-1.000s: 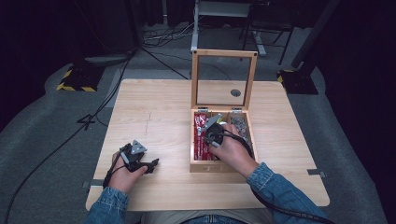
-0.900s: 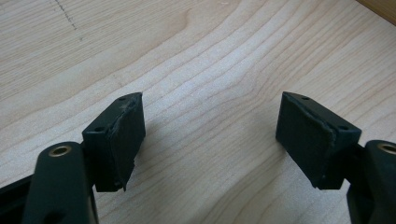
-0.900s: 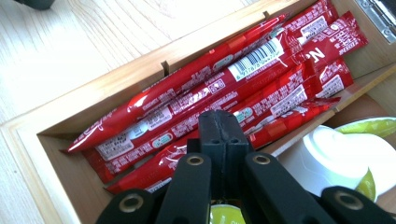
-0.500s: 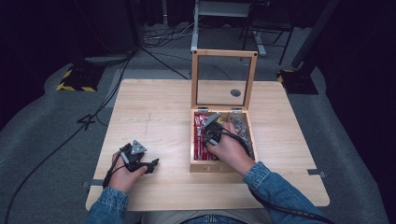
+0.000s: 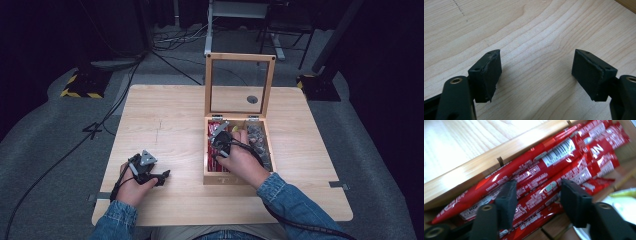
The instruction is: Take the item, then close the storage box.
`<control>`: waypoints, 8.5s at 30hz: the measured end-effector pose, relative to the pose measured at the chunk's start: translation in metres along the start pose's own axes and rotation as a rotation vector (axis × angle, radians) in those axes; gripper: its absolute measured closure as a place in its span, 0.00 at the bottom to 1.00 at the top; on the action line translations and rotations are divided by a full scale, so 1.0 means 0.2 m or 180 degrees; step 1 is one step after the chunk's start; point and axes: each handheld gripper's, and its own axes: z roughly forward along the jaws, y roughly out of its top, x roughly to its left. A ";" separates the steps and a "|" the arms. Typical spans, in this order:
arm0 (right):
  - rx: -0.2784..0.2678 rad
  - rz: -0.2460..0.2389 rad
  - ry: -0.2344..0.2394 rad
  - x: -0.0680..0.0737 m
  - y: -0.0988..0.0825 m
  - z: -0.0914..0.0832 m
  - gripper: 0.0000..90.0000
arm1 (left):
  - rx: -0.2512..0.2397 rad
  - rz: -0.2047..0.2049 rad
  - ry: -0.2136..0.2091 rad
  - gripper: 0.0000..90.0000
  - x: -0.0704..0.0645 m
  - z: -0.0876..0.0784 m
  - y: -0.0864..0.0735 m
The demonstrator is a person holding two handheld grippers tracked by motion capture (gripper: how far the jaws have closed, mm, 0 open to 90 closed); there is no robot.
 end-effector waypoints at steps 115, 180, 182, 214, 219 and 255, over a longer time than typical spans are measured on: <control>-0.1209 0.0478 -0.0122 -0.26 -0.31 -0.71 0.88 | -0.0028 0.0046 -0.0038 0.26 0.06 0.01 0.01; -0.0590 0.1238 -0.0430 -0.74 -1.30 -0.37 0.82 | -0.0031 0.0050 -0.0034 0.26 0.08 0.01 0.00; -0.0570 0.1248 -0.0467 -0.74 -1.30 -0.37 0.77 | -0.0032 0.0049 -0.0034 0.26 0.08 0.01 0.00; -0.1625 0.1260 -0.0532 -0.71 -0.95 -0.70 0.31 | -0.0009 0.0014 -0.0004 0.19 0.09 0.06 0.05; -0.1729 0.1234 -0.0533 -0.73 -0.86 -0.75 0.28 | -0.0007 0.0010 -0.0001 0.19 0.09 0.06 0.06; -0.1906 0.1086 -0.0596 -1.17 -0.27 -0.65 0.21 | -0.0003 -0.0033 0.0027 0.19 0.09 0.05 0.05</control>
